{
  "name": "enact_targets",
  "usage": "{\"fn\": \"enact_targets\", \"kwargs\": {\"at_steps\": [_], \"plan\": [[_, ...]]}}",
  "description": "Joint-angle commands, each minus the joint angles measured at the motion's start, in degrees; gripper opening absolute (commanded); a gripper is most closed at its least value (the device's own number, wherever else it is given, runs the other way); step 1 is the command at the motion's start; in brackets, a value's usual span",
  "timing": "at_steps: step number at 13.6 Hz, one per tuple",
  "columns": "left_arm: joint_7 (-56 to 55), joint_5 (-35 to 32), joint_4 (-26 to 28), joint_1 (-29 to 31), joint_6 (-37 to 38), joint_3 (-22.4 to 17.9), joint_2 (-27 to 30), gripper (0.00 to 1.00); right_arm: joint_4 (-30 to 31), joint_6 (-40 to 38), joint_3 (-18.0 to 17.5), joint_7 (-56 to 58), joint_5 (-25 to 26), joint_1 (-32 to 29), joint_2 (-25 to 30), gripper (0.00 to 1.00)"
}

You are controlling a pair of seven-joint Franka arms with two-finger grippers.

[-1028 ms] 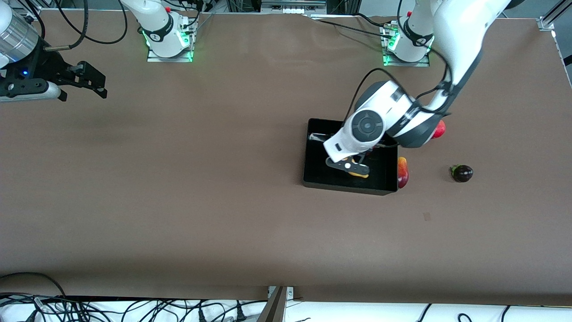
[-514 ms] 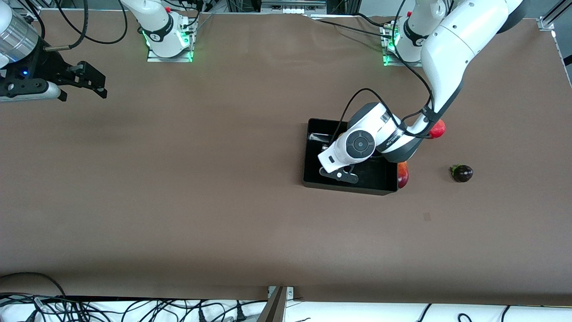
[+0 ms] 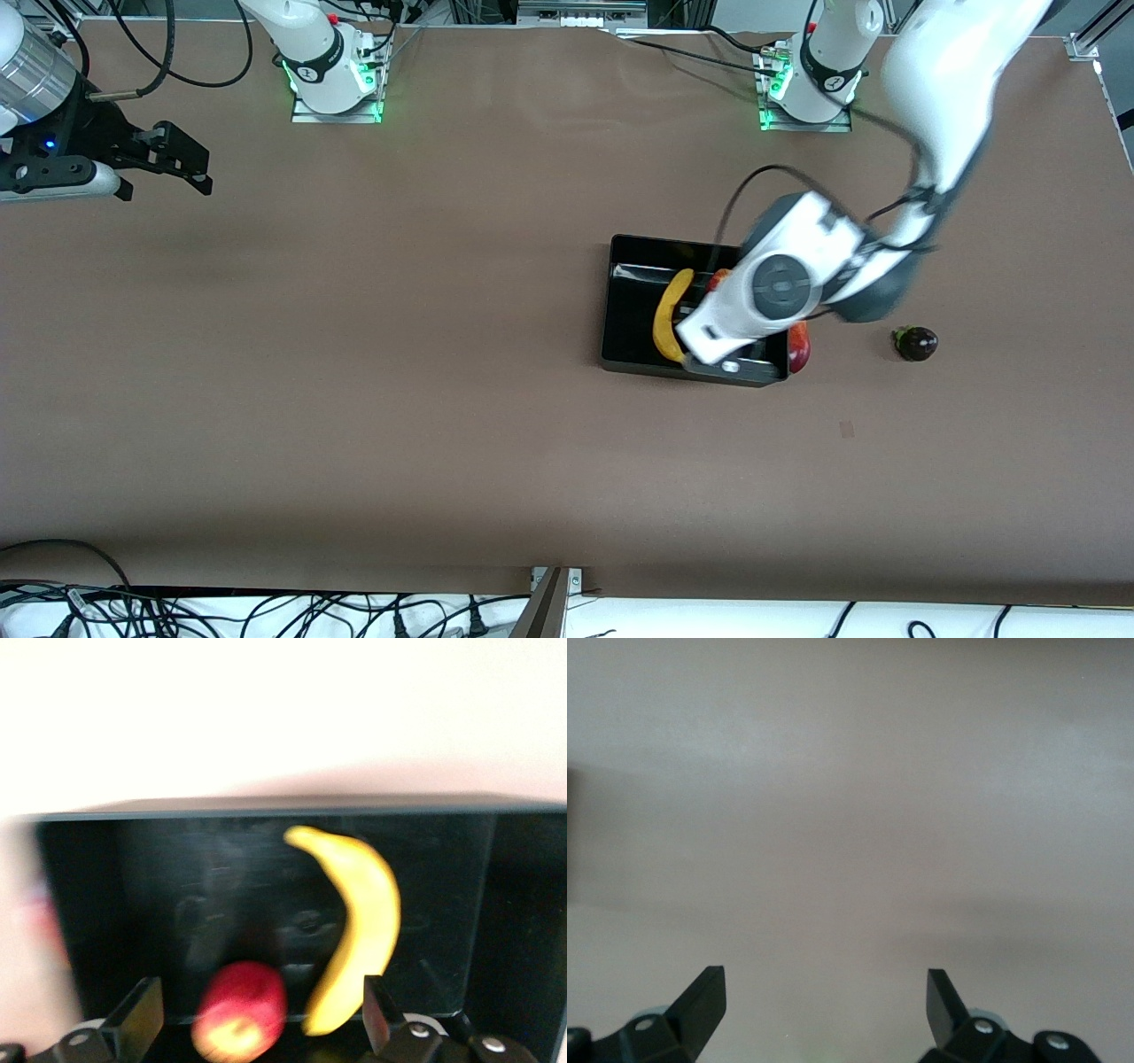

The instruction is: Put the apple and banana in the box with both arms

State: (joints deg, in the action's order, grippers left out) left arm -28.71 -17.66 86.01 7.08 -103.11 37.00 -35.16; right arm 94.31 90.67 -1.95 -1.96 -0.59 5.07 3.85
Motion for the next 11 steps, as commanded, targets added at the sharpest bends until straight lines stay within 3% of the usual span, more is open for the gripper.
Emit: {"fn": "enact_targets", "kwargs": {"at_steps": [1, 3, 4, 6, 7, 11], "plan": [[0.23, 0.00, -6.89, 2.85, 12.19, 0.62, 4.21, 1.00, -0.80, -0.23, -0.43, -0.59, 0.32, -0.32, -0.07, 1.00], [5.47, 2.70, -7.10, 3.12, 15.39, -1.65, 10.86, 1.00, -0.71, -0.23, -0.43, -0.59, 0.32, -0.32, -0.07, 1.00], [11.86, 6.03, -5.35, 1.99, 15.57, -6.71, 14.73, 1.00, -0.80, -0.23, -0.43, -0.59, 0.32, -0.41, -0.07, 1.00], [23.73, 17.51, -0.69, -4.23, 14.96, -23.02, 22.56, 1.00, -0.71, -0.23, -0.43, -0.59, 0.32, -0.41, -0.07, 1.00], [27.10, 20.19, 0.37, -7.49, 15.04, -29.20, 24.85, 1.00, -0.80, -0.23, -0.43, -0.59, 0.32, -0.32, -0.07, 1.00], [23.28, 19.51, 8.97, -13.57, 11.28, -39.26, 35.75, 1.00, -0.71, -0.23, -0.43, -0.59, 0.32, -0.32, -0.07, 1.00]]}}
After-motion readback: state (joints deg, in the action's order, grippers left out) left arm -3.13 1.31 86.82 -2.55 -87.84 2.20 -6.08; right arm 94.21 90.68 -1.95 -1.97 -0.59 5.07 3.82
